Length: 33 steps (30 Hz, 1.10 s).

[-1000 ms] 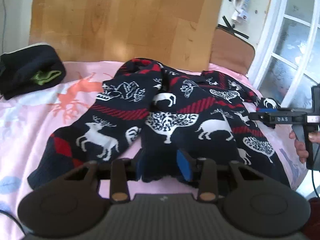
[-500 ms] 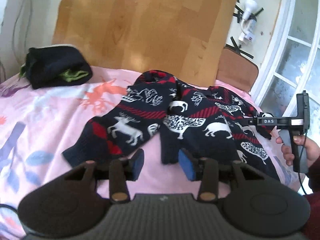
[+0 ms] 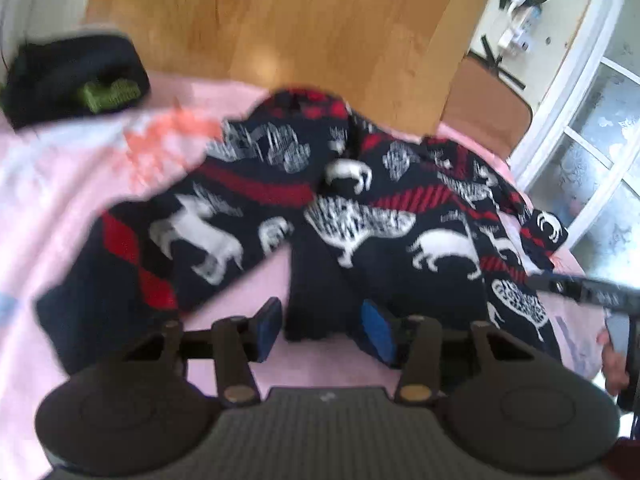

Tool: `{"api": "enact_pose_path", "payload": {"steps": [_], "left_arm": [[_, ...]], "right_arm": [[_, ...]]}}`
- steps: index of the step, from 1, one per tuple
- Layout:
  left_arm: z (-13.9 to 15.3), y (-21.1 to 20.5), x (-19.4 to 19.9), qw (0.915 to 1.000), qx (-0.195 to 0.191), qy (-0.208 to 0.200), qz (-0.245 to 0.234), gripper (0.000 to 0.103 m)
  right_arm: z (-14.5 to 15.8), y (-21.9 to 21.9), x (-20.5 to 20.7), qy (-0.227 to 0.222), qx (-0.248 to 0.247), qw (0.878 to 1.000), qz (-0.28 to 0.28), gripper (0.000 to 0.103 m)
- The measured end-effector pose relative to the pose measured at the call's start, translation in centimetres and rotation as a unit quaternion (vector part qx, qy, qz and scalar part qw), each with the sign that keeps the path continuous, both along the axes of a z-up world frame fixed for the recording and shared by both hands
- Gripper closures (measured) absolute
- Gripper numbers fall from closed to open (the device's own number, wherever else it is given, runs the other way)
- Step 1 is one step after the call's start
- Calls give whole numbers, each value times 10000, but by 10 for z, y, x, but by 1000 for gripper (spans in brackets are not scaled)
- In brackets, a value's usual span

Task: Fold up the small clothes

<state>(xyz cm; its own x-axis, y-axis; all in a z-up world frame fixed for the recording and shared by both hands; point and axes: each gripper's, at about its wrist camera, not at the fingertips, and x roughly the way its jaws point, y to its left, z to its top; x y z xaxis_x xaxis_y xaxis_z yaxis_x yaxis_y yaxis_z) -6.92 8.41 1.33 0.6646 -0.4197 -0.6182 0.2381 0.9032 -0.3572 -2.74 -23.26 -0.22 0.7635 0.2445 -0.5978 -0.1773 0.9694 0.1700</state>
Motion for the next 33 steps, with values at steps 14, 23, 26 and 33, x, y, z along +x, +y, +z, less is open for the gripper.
{"api": "enact_pose_path", "payload": {"steps": [14,23,26,33], "left_arm": [[59,29,-78,9953,-334,-505,-761,96],[54,51,-86,9972,438,-497,-351,62],[51,62,-53,9929,929,-623,397,53],[15,66,2,9893,1279,-169,688,33]], "right_arm": [[13,-14,-36,-462,210,9987,-20,85],[55,-61,-4,-205,-893,9948,-447,53],[84,-60,22,-598,158,9977,-275,52],[66,18,144,122,1863,9811,499,53]]}}
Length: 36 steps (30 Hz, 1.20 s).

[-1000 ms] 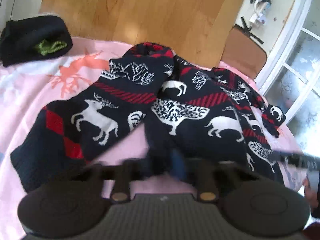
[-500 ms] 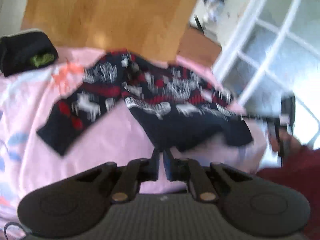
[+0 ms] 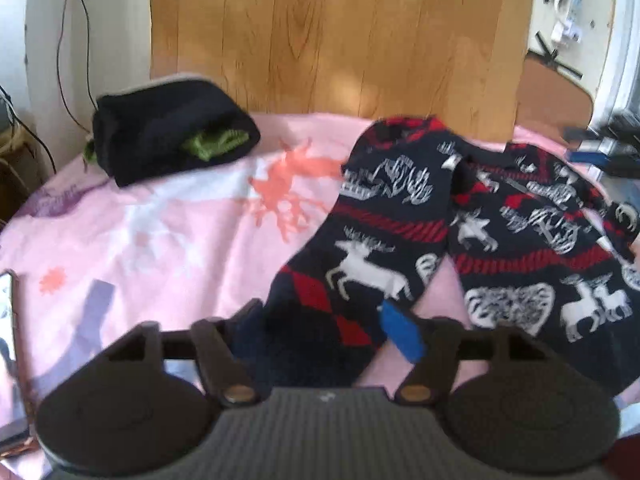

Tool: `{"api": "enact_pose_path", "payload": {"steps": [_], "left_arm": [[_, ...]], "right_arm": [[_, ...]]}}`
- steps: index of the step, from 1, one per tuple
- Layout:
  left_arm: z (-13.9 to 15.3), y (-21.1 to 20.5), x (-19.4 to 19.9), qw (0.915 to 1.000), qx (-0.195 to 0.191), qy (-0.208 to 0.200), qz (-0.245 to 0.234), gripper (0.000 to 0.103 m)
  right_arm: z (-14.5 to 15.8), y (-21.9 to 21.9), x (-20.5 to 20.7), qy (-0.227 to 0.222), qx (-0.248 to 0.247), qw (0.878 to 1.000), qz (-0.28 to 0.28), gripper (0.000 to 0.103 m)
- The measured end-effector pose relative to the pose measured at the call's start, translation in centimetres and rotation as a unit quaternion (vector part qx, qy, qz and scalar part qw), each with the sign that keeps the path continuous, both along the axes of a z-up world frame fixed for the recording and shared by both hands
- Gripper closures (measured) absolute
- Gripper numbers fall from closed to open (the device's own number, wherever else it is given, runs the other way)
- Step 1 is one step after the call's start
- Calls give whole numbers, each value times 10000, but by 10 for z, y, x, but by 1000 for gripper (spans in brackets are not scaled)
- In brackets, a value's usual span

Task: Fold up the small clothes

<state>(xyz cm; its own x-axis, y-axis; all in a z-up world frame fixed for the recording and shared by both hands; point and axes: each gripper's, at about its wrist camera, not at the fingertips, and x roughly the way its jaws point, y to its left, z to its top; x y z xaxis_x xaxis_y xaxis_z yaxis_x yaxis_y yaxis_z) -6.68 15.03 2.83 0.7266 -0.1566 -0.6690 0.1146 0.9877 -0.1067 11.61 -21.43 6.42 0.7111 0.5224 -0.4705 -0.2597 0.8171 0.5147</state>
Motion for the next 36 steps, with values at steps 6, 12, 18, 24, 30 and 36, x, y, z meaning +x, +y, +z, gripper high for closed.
{"api": "enact_pose_path", "payload": {"steps": [6,12,18,24,30,36], "left_arm": [[-13,1,7,9998,123,-177,-28,89],[2,30,11,9977,-54,-439,519,94],[34,92,16,9659,268,-776,2457,92],[36,76,23,9660,315,-890,2406,70],[60,54,26,9735,-304,-1555,1650,54],[72,-2,118,9908,-313,-1274,340,54]], "right_arm": [[-53,38,105,1305,861,9874,-247,47],[-58,69,180,1404,274,9890,-370,88],[11,106,253,-156,-421,9981,-427,95],[0,115,271,76,-584,9971,-483,75],[-7,57,219,157,-1258,9911,-417,62],[13,-25,165,-162,-1671,9821,-851,39]]}}
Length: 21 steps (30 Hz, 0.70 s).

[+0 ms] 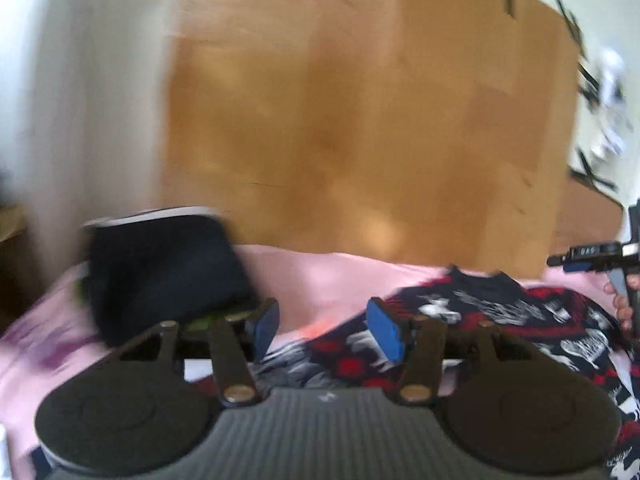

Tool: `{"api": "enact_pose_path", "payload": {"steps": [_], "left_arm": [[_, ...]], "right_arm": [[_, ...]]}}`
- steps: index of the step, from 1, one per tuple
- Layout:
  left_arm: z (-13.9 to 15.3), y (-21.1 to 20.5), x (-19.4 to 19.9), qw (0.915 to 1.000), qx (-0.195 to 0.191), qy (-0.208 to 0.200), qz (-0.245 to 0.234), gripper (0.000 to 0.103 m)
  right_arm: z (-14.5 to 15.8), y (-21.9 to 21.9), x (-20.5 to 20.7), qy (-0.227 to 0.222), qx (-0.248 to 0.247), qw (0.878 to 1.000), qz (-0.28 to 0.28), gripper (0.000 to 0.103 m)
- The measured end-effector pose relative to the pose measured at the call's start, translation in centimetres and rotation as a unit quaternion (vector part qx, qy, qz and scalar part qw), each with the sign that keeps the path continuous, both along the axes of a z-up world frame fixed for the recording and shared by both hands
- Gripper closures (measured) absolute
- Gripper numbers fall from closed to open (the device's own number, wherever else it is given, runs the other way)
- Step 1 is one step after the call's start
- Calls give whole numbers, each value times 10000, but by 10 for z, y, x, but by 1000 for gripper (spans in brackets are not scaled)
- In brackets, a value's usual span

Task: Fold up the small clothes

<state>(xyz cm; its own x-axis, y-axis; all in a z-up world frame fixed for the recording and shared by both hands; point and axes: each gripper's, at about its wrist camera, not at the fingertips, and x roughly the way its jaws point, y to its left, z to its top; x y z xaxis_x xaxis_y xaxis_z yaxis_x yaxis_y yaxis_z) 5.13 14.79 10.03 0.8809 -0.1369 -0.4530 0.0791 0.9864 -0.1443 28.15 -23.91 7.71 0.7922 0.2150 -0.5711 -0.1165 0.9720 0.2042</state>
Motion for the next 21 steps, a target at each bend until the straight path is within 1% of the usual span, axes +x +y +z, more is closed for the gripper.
{"api": "enact_pose_path", "payload": {"steps": [1,3,4,5,6,7,8,9,10,11,12,13,14,15,17,18,19,20,21], "left_arm": [[-3,-10,23,9998,43,109,-181,53],[-15,-34,77,9970,111,516,-568,52],[-22,-46,97,9951,185,693,-681,50],[-32,-58,119,9929,347,862,-741,47],[-41,-69,135,9901,553,1017,-799,46],[-52,-81,150,9863,760,1189,-861,45],[-60,-87,158,9831,882,1312,-925,46],[-72,-90,165,9796,988,1439,-1000,50],[-79,-94,165,9784,1089,1413,-1048,61],[-82,-100,158,9778,1269,1191,-1170,91],[-81,-104,155,9758,1374,1128,-1273,95],[-80,-109,152,9744,1521,1135,-1204,96],[-79,-111,150,9737,1610,1110,-1172,96],[-78,-113,147,9731,1728,1016,-1136,96],[-74,-110,148,9734,1956,842,-849,96],[-73,-107,151,9737,2030,782,-674,97],[-71,-103,156,9745,2028,775,-559,97],[-70,-101,161,9745,2053,781,-462,97],[-71,-101,167,9735,2124,778,-351,97]], "right_arm": [[1,-8,-7,-12,-85,10000,-48,36],[1,-30,-20,33,-220,9997,-100,33],[-2,-30,-22,74,-274,9996,-81,32],[-3,-35,-25,130,-353,9993,-45,29],[-11,-42,-28,163,-437,9989,-12,27],[-15,-43,-29,192,-536,9984,39,26],[-23,-38,-25,217,-651,9976,123,26],[-27,-36,-26,241,-765,9966,210,25],[-30,-37,-27,278,-891,9952,285,25],[-37,-35,-26,326,-1056,9933,338,26],[-44,-33,-22,359,-1217,9912,385,44],[-51,-32,-16,384,-1399,9887,390,69],[-56,-35,-9,405,-1523,9872,230,94],[-56,-42,-2,308,-1450,9890,0,96],[-53,-60,12,167,-963,9941,-466,96],[-54,-67,18,172,-846,9941,-652,96],[-59,-69,25,236,-862,9927,-811,95],[-67,-68,33,397,-921,9909,-896,93],[-74,-64,37,513,-956,9900,-899,92]]}}
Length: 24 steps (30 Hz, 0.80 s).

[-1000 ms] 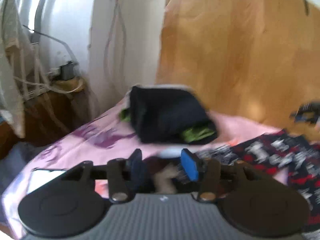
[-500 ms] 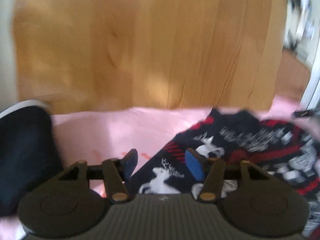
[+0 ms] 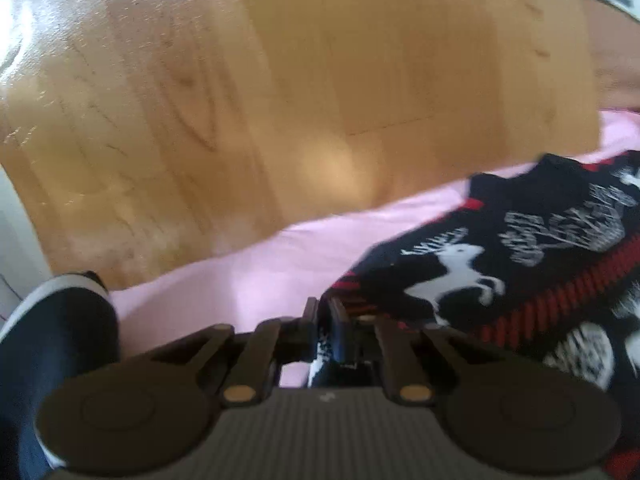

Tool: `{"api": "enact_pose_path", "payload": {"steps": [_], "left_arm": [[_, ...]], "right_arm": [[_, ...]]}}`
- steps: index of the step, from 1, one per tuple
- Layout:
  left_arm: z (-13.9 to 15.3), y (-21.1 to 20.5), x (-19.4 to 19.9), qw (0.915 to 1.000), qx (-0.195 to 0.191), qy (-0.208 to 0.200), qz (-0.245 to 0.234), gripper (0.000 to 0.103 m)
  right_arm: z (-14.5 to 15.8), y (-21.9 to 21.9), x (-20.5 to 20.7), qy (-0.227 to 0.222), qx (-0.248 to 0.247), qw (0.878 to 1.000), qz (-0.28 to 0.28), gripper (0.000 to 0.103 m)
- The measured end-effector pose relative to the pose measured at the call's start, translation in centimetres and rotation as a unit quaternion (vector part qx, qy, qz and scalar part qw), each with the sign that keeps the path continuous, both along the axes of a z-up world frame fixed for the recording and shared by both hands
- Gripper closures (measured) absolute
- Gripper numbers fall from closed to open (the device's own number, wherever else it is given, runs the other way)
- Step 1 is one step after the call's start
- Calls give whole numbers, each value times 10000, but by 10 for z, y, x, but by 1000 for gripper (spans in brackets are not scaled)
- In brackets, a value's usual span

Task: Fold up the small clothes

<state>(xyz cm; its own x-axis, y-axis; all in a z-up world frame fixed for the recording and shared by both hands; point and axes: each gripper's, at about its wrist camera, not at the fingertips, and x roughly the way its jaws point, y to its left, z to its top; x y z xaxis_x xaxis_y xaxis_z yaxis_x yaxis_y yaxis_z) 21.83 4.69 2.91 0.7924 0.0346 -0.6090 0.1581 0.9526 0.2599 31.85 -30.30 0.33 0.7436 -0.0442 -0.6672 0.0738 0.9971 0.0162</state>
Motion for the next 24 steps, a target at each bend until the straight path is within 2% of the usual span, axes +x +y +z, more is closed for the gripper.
{"api": "enact_pose_path", "payload": {"steps": [2,4,5,6,9,11,14,16,18,20,24], "left_arm": [[-9,-2,13,9998,115,104,148,95],[-19,-4,19,9990,232,304,248,89],[-19,-5,15,9990,307,209,254,85],[-17,-6,11,9991,304,154,257,84],[0,-2,-6,9995,57,-59,306,74],[18,5,-22,9981,-107,-361,486,72],[40,12,-47,9941,-857,-517,415,72],[47,6,-63,9890,-1409,-432,123,69],[46,-9,-71,9843,-1727,-310,-195,67],[38,-29,-82,9810,-1878,-184,-448,66],[9,-69,-93,9778,-1905,148,-862,66]], "right_arm": [[0,13,-3,-140,-324,9994,10,88],[7,20,-10,-267,-294,9991,158,76],[13,19,-16,-392,-239,9988,162,61],[20,17,-23,-521,-182,9984,139,53],[41,4,-48,-789,48,9968,134,52],[53,-9,-73,-957,180,9952,39,52],[63,-35,-116,-1105,489,9924,-241,52],[63,-49,-150,-1172,679,9898,-432,51],[60,-58,-184,-1164,821,9883,-541,51],[55,-57,-213,-1094,813,9891,-563,51],[44,-41,-258,-1003,388,9931,-473,49]]}}
